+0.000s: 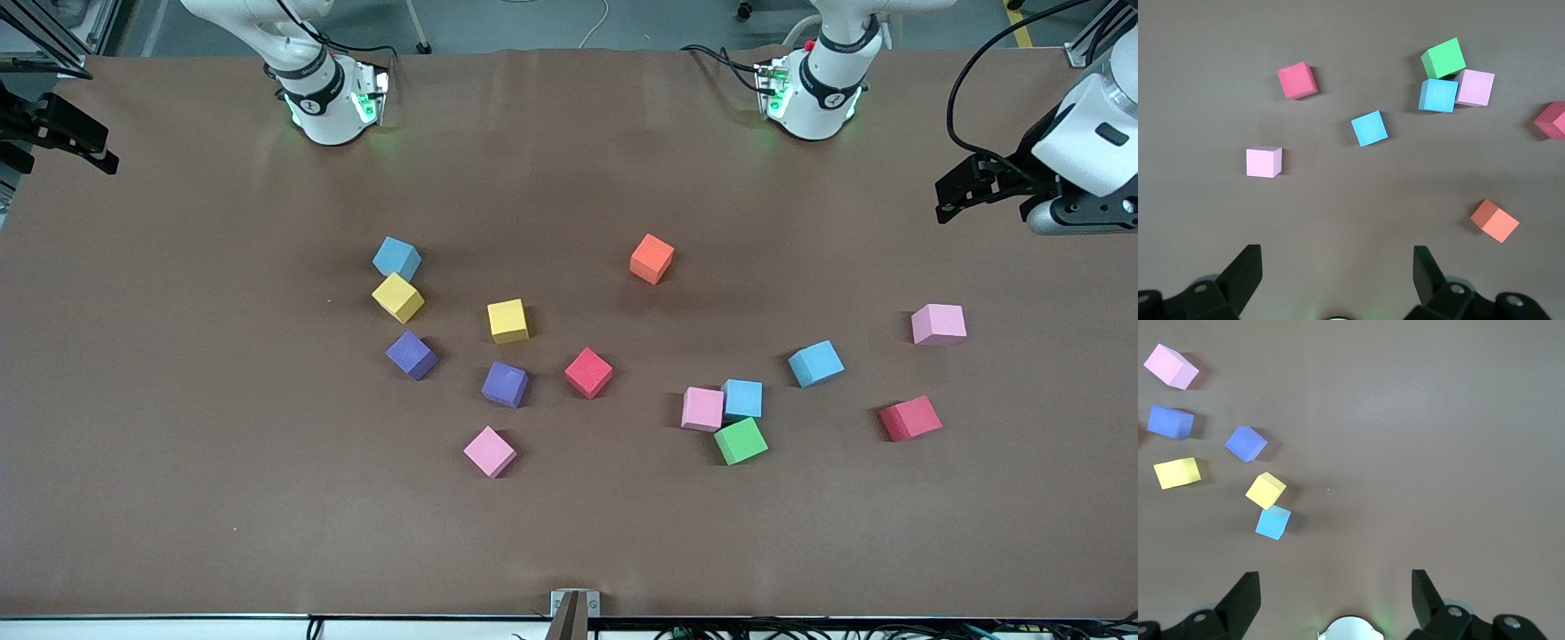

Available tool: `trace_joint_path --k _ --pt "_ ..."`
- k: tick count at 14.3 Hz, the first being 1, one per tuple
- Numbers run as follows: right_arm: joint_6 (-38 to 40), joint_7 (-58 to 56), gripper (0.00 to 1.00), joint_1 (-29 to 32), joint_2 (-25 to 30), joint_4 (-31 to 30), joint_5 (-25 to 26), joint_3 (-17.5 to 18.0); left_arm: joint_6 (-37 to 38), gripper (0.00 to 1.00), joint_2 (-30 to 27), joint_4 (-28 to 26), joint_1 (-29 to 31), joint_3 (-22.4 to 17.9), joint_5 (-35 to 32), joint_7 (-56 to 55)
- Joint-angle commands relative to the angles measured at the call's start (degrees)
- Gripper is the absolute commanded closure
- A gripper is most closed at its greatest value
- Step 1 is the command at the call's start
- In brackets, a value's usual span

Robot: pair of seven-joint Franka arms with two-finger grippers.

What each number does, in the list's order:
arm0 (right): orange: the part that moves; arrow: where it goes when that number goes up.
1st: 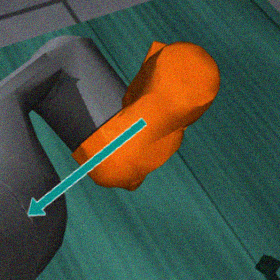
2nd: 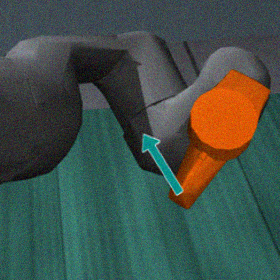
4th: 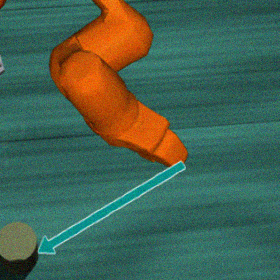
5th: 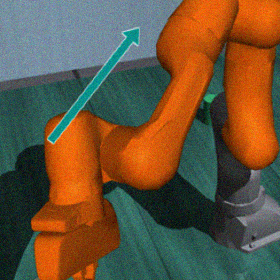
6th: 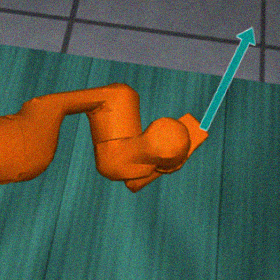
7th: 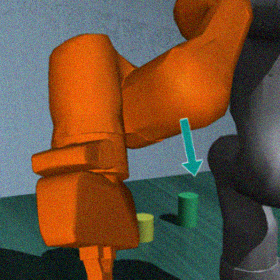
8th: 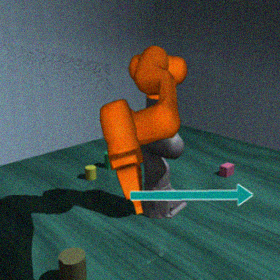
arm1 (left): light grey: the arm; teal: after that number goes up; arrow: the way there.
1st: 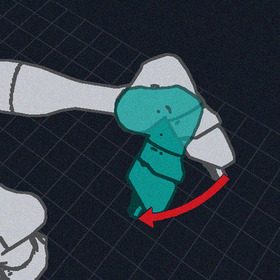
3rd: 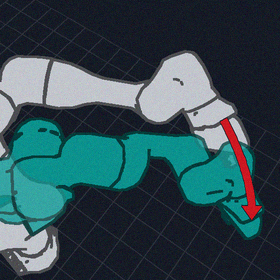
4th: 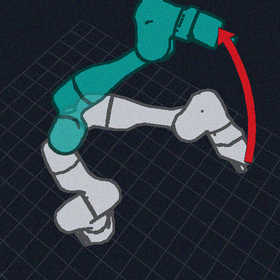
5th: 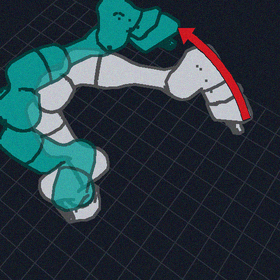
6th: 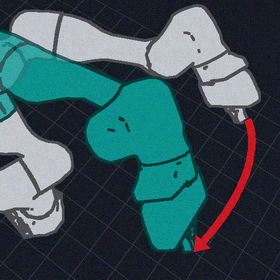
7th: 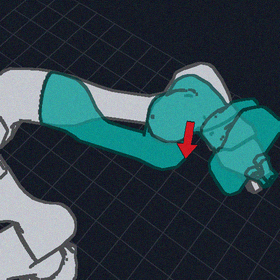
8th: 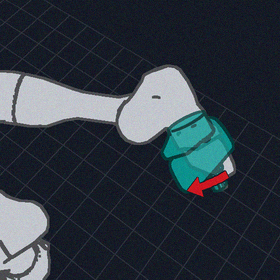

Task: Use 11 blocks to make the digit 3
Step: 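Reach the left gripper to the orange block while the right gripper reaches the blue block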

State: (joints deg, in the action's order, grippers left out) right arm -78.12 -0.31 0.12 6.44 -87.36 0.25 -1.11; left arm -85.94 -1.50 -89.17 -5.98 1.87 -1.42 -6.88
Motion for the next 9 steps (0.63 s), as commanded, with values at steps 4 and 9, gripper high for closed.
trace_joint_path --k 4,9 --pt "-0.2 0.0 0.0 -0.6 0.8 -0.6 1.0 0.1 1.6 0.0 0.5 1.5 0.1 0.4 0.3 0.5" --pt "0.3 0.2 0.0 -0.6 0.7 -0.4 0.8 0.1 -2.3 0.0 10.2 5.4 -5.1 3.0 1.1 -3.1"
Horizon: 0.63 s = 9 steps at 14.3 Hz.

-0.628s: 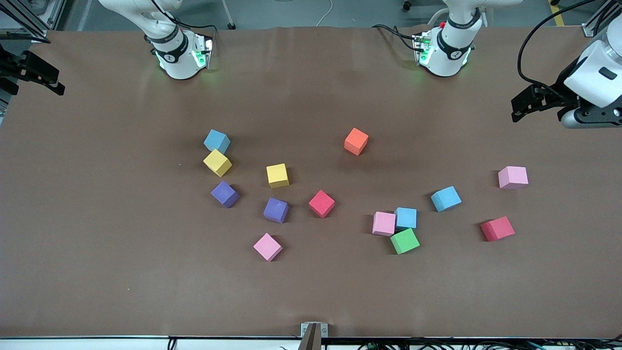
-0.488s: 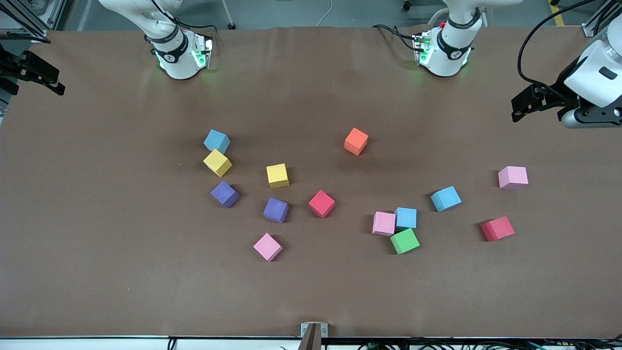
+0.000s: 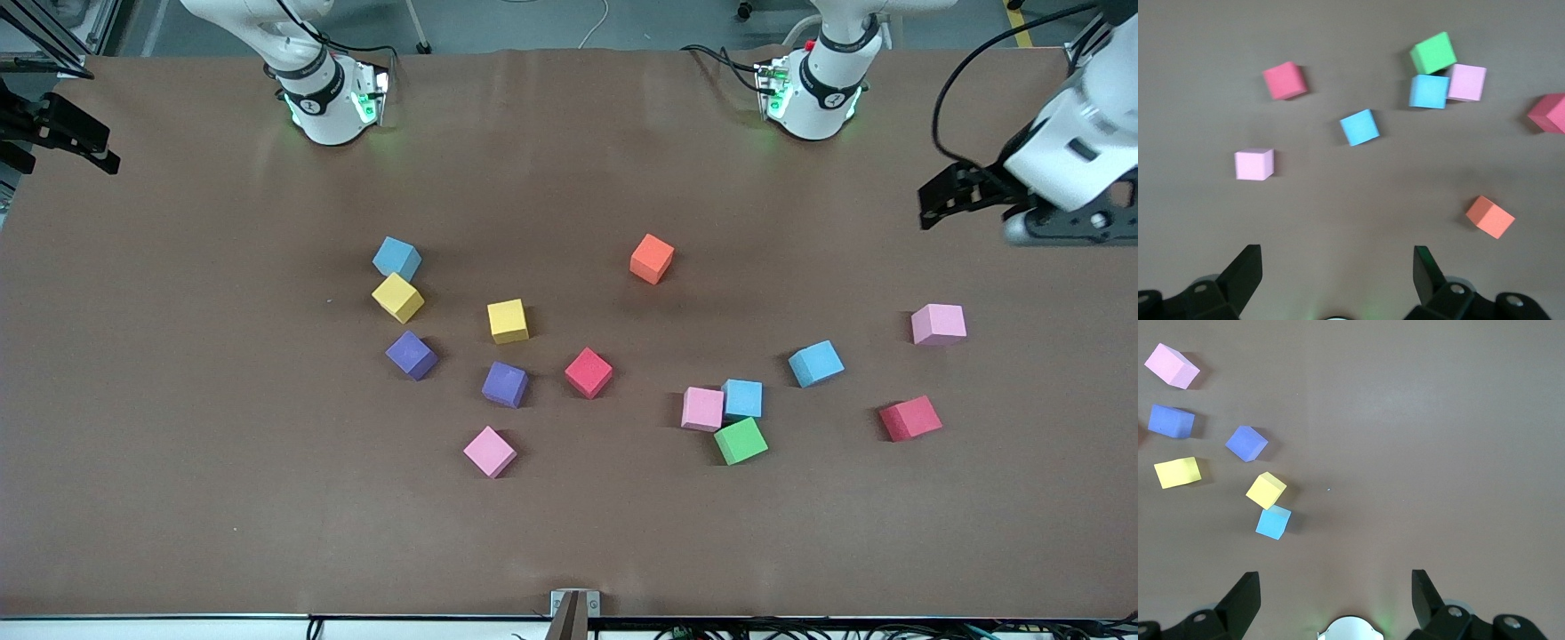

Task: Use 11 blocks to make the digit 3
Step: 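Reach the left gripper to the orange block while the right gripper reaches the blue block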

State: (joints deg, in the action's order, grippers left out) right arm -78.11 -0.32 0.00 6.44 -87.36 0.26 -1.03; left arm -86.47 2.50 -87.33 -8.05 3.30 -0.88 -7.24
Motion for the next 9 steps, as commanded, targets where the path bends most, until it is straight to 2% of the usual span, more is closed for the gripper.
trace_joint_path --k 1,3,5,8,9 --pt "0.3 0.3 0.0 -0.5 0.5 -0.4 0.8 0.0 -4.6 0.0 8.2 3.6 -6.1 2.4 0.3 -8.0" --pt "-0.5 0.1 0.0 -0.4 -1.1 -0.4 1.2 -0.1 -9.5 0.0 12.9 3.7 -12.2 2.5 0.6 -20.7" --pt "-1.8 0.4 0.0 -0.6 -4.7 -0.2 5.3 -0.1 -15.9 0.0 18.3 3.7 -18.6 2.5 0.8 -33.0" --pt "-6.4 0.1 0.0 0.4 -9.2 -0.2 6.2 -0.2 -24.3 0.0 26.1 3.7 -26.4 2.4 0.8 -44.0" --pt "-7.3 0.0 0.0 0.7 -10.6 -0.2 6.2 -0.4 -26.3 0.0 28.0 3.7 -27.2 2.4 0.8 -46.1"
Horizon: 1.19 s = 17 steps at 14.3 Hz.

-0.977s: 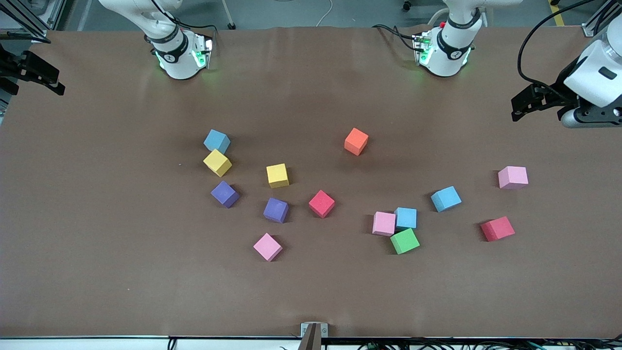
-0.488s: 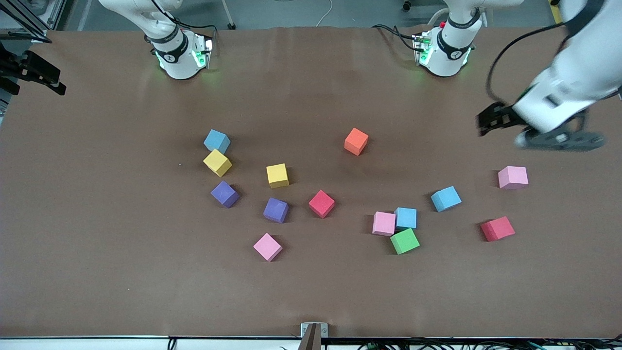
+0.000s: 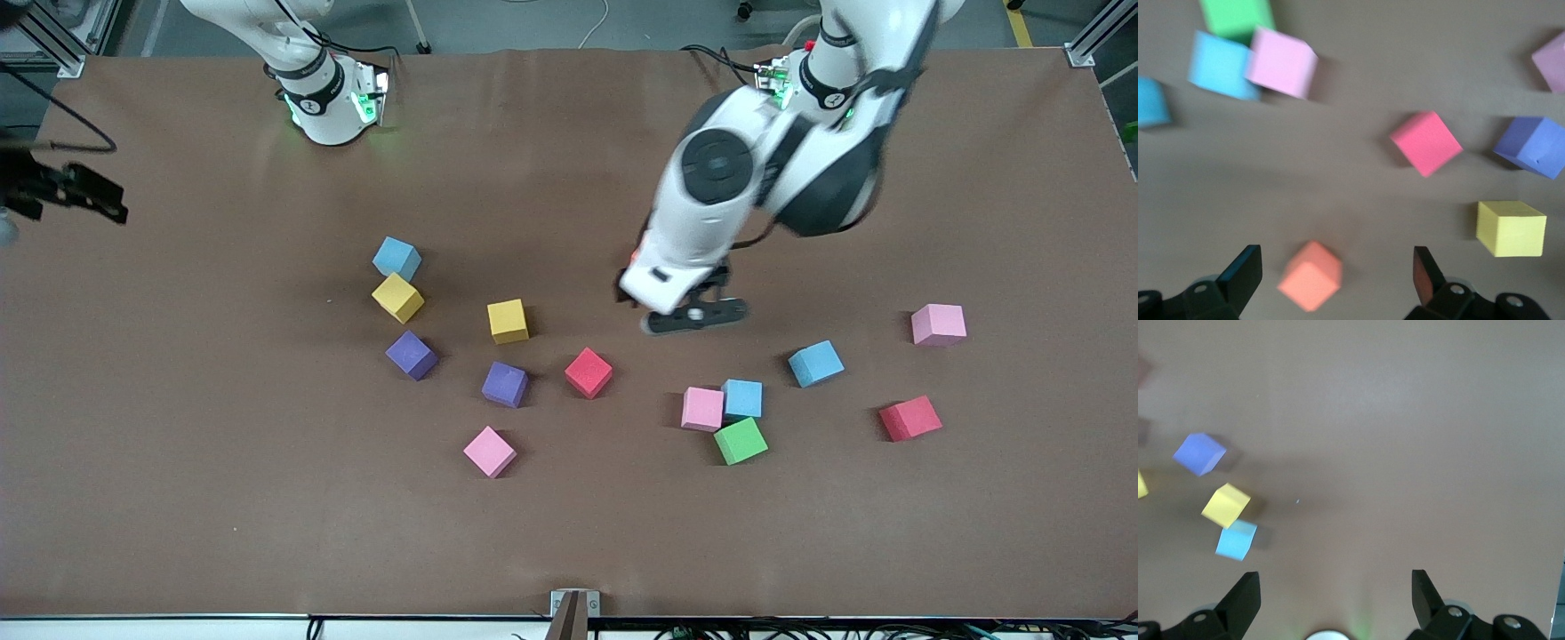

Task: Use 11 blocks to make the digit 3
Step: 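Reach the left gripper to the orange block while the right gripper reaches the blue block, then grasp the orange block with the left gripper while the right gripper grasps the blue block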

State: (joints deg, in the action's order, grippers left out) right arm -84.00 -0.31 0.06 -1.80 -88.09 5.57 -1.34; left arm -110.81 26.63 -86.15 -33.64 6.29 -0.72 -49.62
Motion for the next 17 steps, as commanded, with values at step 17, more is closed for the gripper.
trace_joint_path --k 17 --pt "-36.8 34.6 0.0 -12.8 0.1 -35.5 -6.3 0.3 -15.8 0.0 -11.7 -33.9 3.2 -0.6 0.5 -26.8"
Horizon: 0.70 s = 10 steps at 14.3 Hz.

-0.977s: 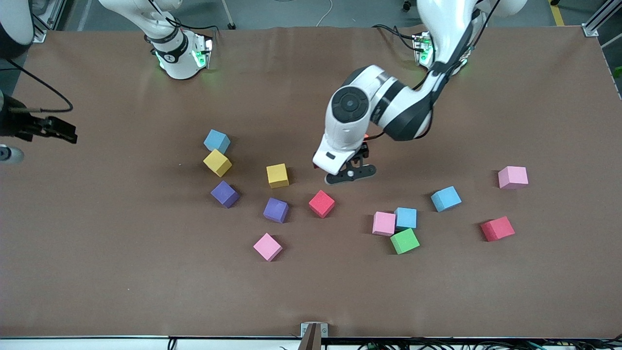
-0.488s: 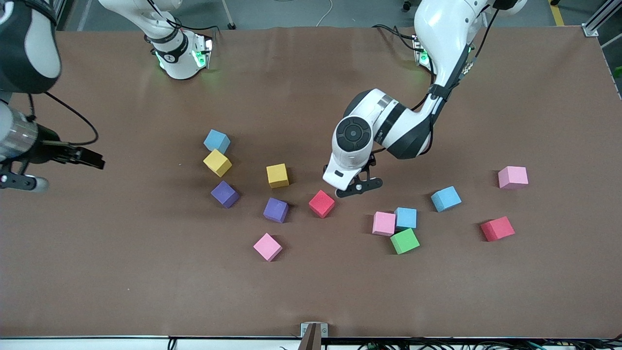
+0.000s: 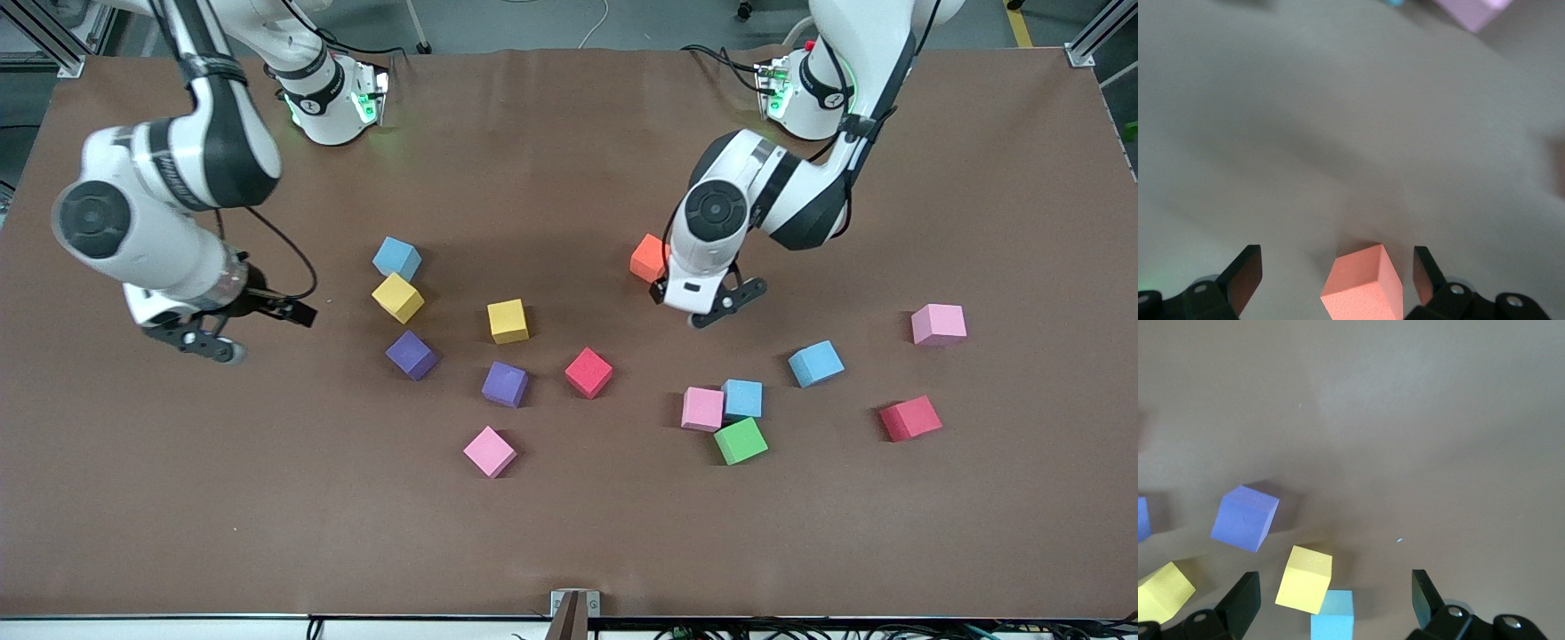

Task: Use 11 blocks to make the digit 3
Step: 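Grasp the orange block with the left gripper while the right gripper grasps the blue block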

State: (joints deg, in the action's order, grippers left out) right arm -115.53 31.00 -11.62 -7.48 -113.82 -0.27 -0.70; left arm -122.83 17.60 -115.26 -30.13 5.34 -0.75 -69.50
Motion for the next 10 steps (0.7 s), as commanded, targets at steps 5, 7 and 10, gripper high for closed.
trace_joint_path --k 5,7,10 --pt "-14.3 10.9 0.0 -4.8 10.4 -23.7 -0.4 -0.2 -21.9 0.0 -1.7 -15.0 -1.4 2.3 3.4 -21.6" --pt "-18.9 13.1 0.0 -7.3 12.1 -29.9 -0.4 -0.2 -22.2 0.0 -1.2 -15.0 -1.7 3.7 3.6 -25.1" --pt "-22.4 13.2 0.0 -9.2 11.9 -33.7 -0.5 -0.1 -22.2 0.0 -0.6 -15.4 -1.1 5.0 3.6 -29.0"
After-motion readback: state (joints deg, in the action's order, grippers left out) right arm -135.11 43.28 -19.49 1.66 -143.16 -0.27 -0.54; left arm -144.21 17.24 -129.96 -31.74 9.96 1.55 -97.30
